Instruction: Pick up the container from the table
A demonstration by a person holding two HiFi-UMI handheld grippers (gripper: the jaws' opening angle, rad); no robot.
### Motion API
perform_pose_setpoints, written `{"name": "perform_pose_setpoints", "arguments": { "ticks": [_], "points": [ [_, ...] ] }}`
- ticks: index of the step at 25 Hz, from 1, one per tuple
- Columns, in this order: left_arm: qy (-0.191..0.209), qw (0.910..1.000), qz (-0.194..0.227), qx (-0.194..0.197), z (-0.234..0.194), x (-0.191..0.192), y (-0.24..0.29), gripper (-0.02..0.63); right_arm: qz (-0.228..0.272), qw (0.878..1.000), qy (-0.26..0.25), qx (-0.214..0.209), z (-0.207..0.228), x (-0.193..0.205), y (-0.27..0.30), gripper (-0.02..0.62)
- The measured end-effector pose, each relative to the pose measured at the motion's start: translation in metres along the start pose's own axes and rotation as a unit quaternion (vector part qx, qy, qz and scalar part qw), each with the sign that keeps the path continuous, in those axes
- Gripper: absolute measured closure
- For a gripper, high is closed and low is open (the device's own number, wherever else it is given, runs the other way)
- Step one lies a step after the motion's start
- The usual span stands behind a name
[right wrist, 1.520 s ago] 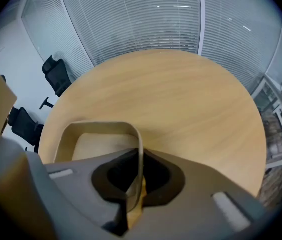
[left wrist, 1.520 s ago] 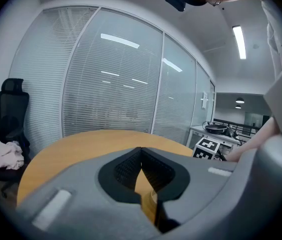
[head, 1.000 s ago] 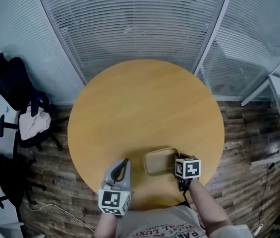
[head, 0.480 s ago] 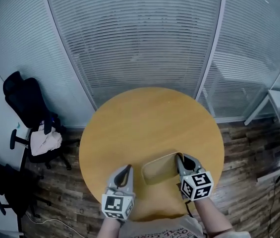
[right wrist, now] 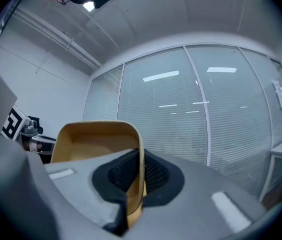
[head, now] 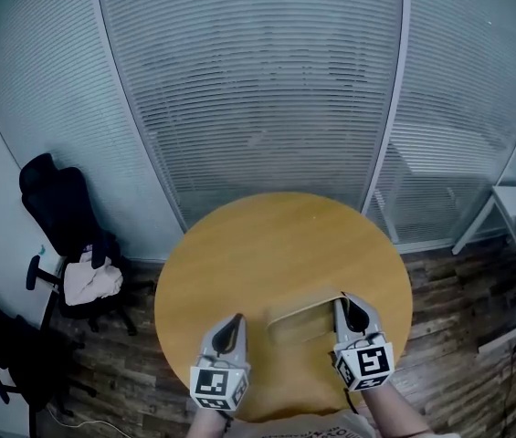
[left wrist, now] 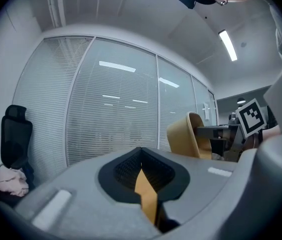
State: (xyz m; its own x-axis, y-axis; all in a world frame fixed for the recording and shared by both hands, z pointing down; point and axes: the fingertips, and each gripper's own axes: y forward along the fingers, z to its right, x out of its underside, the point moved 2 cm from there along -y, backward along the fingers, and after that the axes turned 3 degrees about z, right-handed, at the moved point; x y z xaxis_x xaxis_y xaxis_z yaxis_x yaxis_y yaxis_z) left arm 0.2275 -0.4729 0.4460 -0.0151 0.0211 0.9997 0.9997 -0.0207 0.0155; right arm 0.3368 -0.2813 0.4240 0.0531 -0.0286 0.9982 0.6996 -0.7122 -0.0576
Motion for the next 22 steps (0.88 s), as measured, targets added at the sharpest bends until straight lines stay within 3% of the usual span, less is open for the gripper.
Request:
{"name": "perform_pose_setpoints", "arguments": {
  "ticks": [22],
  "points": [
    [-0.005,0.9999,0.006,0.008,-0.003,-0.001,0.002,0.6,-0.043,0.999,-0.006,-0.008,-0.011,0.018,-0.005,0.591]
  ]
}}
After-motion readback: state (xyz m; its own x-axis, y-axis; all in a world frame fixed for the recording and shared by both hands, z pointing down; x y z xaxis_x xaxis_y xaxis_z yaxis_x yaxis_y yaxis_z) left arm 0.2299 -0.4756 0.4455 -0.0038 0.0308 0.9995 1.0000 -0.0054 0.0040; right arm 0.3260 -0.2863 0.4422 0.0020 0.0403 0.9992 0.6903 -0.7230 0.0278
